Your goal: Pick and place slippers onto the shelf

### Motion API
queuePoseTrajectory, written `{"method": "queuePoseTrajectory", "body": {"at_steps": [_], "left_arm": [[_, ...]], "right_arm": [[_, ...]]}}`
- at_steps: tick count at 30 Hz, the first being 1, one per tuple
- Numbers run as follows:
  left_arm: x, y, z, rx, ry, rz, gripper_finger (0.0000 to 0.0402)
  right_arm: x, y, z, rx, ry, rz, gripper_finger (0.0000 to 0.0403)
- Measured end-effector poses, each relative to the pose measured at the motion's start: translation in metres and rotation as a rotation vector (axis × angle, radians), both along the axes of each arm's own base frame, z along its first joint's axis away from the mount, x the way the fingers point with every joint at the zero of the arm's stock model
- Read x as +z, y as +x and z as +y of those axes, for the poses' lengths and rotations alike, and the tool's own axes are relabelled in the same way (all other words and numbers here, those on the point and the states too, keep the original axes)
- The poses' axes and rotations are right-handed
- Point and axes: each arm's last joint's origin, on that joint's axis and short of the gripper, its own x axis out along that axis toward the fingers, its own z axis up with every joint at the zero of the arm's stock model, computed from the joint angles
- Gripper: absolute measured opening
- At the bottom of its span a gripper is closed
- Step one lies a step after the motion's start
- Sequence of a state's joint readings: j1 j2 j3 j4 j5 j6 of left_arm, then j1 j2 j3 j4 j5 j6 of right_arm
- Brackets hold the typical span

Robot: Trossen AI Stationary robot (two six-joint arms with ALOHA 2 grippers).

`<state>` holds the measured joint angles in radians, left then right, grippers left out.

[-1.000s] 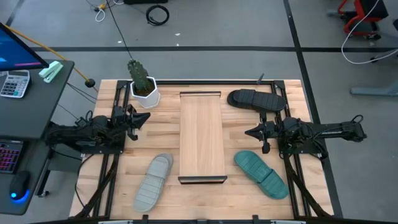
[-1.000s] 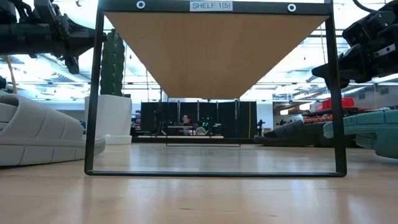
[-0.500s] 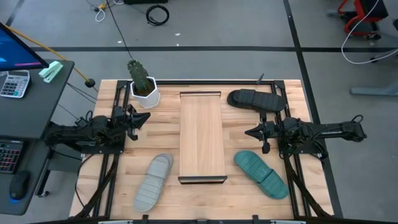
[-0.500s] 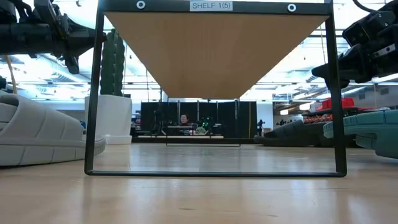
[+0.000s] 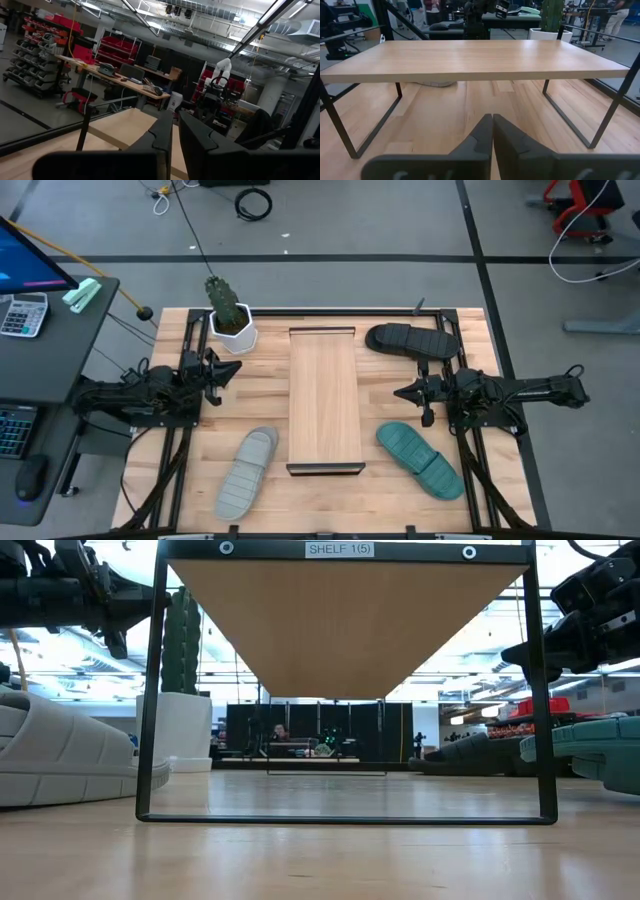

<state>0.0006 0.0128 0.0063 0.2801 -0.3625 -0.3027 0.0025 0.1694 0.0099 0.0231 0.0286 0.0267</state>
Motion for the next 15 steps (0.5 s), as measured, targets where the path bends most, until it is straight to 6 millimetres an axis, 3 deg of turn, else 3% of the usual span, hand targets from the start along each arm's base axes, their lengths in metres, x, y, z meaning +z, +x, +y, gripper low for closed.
{"method": "queuePoseTrajectory", "body": {"at_steps": [15], "left_arm": [[0.0,0.0,0.0,0.001,0.0,0.0,0.004]], "right_arm": [[0.0,0.0,0.0,0.0,0.0,0.0,0.002]]}}
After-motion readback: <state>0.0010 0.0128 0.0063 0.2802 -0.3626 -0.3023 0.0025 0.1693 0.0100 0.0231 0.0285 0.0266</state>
